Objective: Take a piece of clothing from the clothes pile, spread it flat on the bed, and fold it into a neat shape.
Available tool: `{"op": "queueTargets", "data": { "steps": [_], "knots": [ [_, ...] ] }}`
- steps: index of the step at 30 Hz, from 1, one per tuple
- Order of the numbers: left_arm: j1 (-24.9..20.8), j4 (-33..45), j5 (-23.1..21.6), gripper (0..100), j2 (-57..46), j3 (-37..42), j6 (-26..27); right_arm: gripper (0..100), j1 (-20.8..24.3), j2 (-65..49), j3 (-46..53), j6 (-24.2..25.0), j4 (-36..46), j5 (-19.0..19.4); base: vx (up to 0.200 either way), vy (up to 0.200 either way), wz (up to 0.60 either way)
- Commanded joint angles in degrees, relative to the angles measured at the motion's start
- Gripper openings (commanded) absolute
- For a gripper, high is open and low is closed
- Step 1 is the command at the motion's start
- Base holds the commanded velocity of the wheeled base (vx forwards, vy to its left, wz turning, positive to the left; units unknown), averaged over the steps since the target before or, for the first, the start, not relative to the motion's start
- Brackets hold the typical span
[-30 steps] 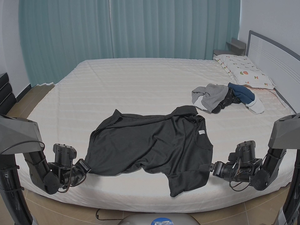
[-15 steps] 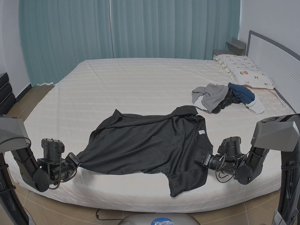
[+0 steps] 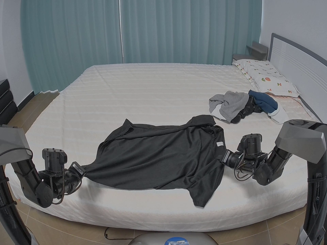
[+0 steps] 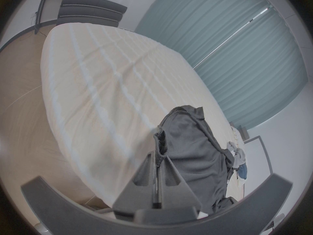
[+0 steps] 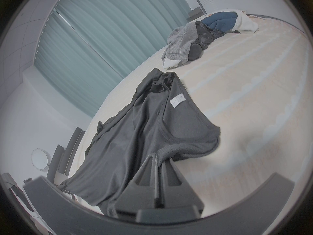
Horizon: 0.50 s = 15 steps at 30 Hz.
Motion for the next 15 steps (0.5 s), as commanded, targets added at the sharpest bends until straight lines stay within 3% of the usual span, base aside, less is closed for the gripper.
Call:
{"op": "queueTargets", "data": {
  "steps": [1, 8, 9, 15],
  "knots": [
    [0.7, -2.7, 0.2, 0, 2.1, 0.4, 0.0, 0, -0.4, 0.4, -6.8, 0.2, 4.3, 0.0, 0.0, 0.0, 0.0],
    [2.3, -2.9, 0.1, 0, 2.1, 0.0, -0.1, 0, -0.4, 3.7, -11.2, 0.3, 7.2, 0.0, 0.0, 0.0, 0.0],
    [2.5, -2.9, 0.1, 0, 2.1, -0.1, -0.1, 100, -0.5, 4.3, -11.5, 0.3, 7.2, 0.0, 0.0, 0.0, 0.0],
    [2.8, -2.9, 0.1, 0, 1.9, -0.2, -0.2, 100, -2.1, 3.5, -9.0, 0.7, 6.4, 0.6, 0.0, 0.0, 0.0]
  ]
}}
